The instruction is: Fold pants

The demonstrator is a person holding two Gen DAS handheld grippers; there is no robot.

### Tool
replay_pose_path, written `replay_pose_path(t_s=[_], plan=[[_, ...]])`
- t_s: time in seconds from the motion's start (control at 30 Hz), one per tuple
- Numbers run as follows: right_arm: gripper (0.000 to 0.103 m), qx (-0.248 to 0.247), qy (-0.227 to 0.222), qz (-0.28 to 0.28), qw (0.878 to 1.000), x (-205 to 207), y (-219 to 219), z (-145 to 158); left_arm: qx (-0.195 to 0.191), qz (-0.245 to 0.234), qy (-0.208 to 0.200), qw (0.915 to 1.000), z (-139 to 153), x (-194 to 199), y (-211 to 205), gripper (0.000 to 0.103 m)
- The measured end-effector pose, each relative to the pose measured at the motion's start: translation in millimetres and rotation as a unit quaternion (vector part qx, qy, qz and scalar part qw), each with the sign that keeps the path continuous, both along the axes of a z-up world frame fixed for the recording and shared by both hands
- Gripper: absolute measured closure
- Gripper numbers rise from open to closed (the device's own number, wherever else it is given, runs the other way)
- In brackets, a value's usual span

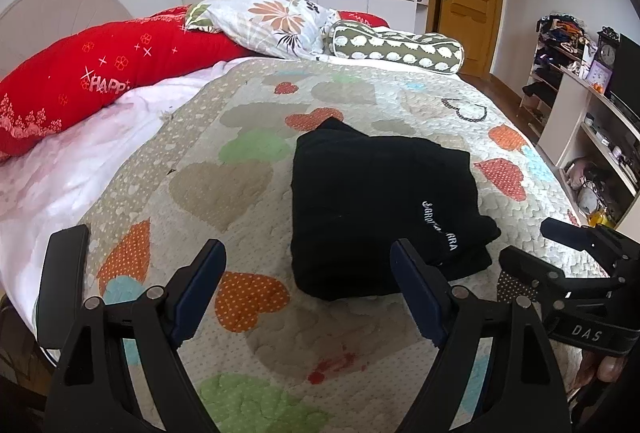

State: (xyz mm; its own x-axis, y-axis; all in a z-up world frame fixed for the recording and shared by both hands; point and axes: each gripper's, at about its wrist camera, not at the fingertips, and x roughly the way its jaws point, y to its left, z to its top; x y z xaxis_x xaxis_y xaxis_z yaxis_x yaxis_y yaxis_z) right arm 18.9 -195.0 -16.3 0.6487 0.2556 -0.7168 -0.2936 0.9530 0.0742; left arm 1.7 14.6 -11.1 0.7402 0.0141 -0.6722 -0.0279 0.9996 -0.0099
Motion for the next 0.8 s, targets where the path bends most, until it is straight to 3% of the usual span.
replay_pose_path(t_s=[0.27,0.4,0.57,0.67,0.73,0.8], plan=[[0.023,-0.015,0.007,-0.025,1.0,-1,-22,-10,-0.003,0.022,0.008,0.9997,-8,-1,26,0.018],[0.023,-0.029,0.018,-0.075,0.997,8,-57,-24,-0.009,0.06,0.024,0.9978,-19,15,63,0.018],[0.023,-0.057,0.034,-0.175,0.982,34,-115,-45,-0.018,0.104,0.063,0.9924,-45,56,106,0.018],[0.02,-0.042,0.051,-0.202,0.977,50,-138,-54,-0.013,0.123,0.101,0.9871,-70,85,123,0.018],[0.016,-0.043,0.051,-0.208,0.976,55,-140,-56,-0.019,0.128,0.109,0.9856,-81,97,130,0.01],[0.003,-0.064,0.058,-0.215,0.973,61,-137,-63,-0.002,0.134,0.102,0.9857,-85,100,127,0.0]])
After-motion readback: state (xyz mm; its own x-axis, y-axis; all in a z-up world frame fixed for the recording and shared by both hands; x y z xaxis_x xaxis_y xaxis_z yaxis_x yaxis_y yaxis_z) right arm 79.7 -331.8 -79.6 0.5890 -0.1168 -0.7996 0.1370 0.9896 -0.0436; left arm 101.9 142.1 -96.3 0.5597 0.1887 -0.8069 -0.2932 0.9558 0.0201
